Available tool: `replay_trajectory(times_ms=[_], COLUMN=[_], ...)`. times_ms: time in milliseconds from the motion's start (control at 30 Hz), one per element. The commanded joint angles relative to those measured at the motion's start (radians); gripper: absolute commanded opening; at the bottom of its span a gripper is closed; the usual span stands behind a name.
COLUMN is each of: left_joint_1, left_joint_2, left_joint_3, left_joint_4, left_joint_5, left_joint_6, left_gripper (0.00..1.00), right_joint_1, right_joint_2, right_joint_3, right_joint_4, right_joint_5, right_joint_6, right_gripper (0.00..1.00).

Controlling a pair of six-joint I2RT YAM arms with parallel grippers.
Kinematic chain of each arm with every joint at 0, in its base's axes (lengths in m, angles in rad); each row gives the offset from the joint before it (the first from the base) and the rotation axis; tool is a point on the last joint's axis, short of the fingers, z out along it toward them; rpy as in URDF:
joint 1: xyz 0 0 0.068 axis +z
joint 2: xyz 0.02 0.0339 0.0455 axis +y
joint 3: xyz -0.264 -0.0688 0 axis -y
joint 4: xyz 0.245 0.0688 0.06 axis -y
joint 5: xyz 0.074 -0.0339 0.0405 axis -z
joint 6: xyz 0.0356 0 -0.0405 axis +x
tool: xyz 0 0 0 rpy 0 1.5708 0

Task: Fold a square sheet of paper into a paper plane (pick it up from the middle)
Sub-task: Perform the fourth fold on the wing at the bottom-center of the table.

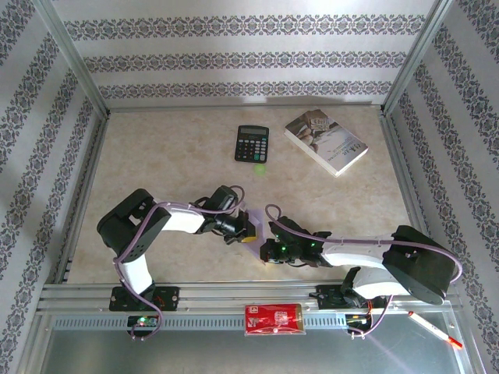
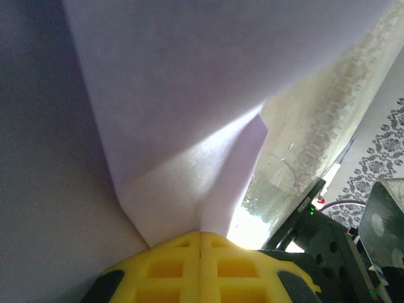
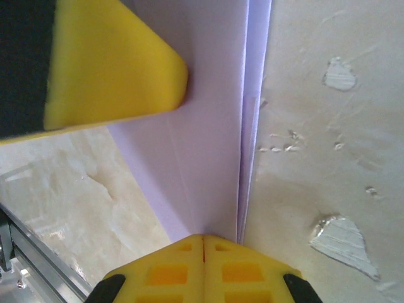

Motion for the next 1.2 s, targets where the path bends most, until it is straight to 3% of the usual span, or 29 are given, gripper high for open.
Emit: replay_trajectory(times_ms=[0,867,1167], left_joint_1=[0.065,0.264,0.305], left_joint_2=[0.037,0.146,0.034], left_joint_3=[0.028,0.207,0.227], left_joint_4=[-0.044,-0.112,-0.188], left_joint_5=[-0.077,-0.081,-0.133], left_joint_6=[0.069,0.179,0.239], left_gripper=[0.00,0.01,0.07], right_joint_1=[0.007,0.007,0.004], right_joint_2=[0.050,0.035,-0.017], right_joint_3=[-0.053,-0.040,0.014], right_joint_4=[-0.274,-0.344,-0.356], right_joint_5=[0.053,0.070,0.079], right_joint_6=[-0.021,-0.057,-0.102], right_gripper=[0.00,0.00,0.00])
